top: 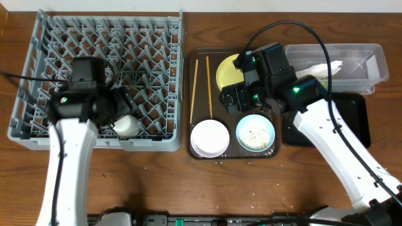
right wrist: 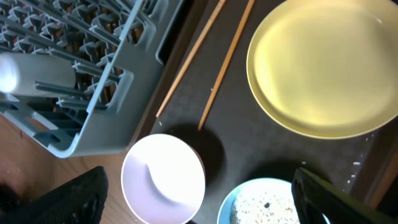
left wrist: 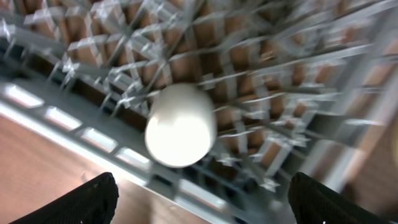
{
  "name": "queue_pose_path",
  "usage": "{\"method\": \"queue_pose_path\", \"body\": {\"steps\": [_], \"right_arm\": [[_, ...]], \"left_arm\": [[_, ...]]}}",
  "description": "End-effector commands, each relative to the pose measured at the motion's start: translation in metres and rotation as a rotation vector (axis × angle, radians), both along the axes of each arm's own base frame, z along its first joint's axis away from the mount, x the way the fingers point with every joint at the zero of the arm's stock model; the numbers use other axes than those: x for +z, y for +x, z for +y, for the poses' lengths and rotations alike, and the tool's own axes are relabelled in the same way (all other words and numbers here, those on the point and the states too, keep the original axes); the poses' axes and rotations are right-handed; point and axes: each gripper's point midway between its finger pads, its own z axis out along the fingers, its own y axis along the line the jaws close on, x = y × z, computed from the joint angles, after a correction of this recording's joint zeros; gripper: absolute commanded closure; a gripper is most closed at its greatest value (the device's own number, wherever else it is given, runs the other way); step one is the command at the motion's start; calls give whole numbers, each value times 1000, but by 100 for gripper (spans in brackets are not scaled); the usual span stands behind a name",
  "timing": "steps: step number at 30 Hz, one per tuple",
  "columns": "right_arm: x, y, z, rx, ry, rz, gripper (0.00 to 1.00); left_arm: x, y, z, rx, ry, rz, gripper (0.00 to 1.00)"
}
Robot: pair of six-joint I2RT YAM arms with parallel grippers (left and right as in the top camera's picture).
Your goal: Sort waste into correct bins and load items into the dishwasher
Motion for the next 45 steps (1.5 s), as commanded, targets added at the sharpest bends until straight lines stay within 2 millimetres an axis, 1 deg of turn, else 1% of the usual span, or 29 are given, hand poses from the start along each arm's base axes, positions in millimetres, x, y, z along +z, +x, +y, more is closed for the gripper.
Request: {"method": "queue_pose_path", "body": {"steps": [1, 3, 6, 7, 8, 11, 15, 18, 22, 27, 32, 35, 37, 38, 41, 45], "right_arm": [[0, -3, 0, -6, -19, 7, 12], [-8, -6, -9, -58, -51, 39, 17], [-26, -14, -23, -135, -106, 98, 23], [-34, -17, -28, -168, -122, 121, 31], [-42, -20, -33, -200, -133, 145, 35], [-66, -30, -39, -256, -141, 204, 41], [-92, -36, -42, -264, -148, 219, 49], [-106, -38, -39, -252, -144, 206, 55], [-119, -46, -30, -218, -154, 195, 56], [-132, -47, -30, -215, -240, 169, 55], [-160, -48, -34, -246, -314, 212, 58], [-174, -47, -32, -241, -327, 230, 68], [-180, -48, -30, -236, -334, 239, 81], [-182, -49, -29, -233, -335, 245, 87], [-184, -51, -29, -228, -342, 249, 99], [-184, -51, -29, -242, -340, 256, 99]], "left_arm": [[36, 1, -26, -152, -93, -132, 12], [49, -3, -45, -280, -148, -187, 12], [67, -11, -71, -460, -217, -268, 12], [73, -14, -78, -508, -233, -293, 12], [78, -17, -83, -544, -245, -315, 12], [87, -24, -92, -621, -259, -356, 12], [88, -25, -92, -629, -257, -361, 12], [86, -25, -92, -628, -259, -355, 12], [85, -26, -92, -630, -259, -350, 12], [84, -26, -92, -629, -260, -348, 12], [84, -27, -92, -628, -262, -344, 12], [83, -28, -92, -627, -264, -337, 12], [83, -28, -92, -627, -264, -337, 12], [83, -28, -92, -627, -264, -337, 12], [82, -29, -93, -629, -263, -336, 12], [82, -29, -92, -629, -263, -334, 12]]}}
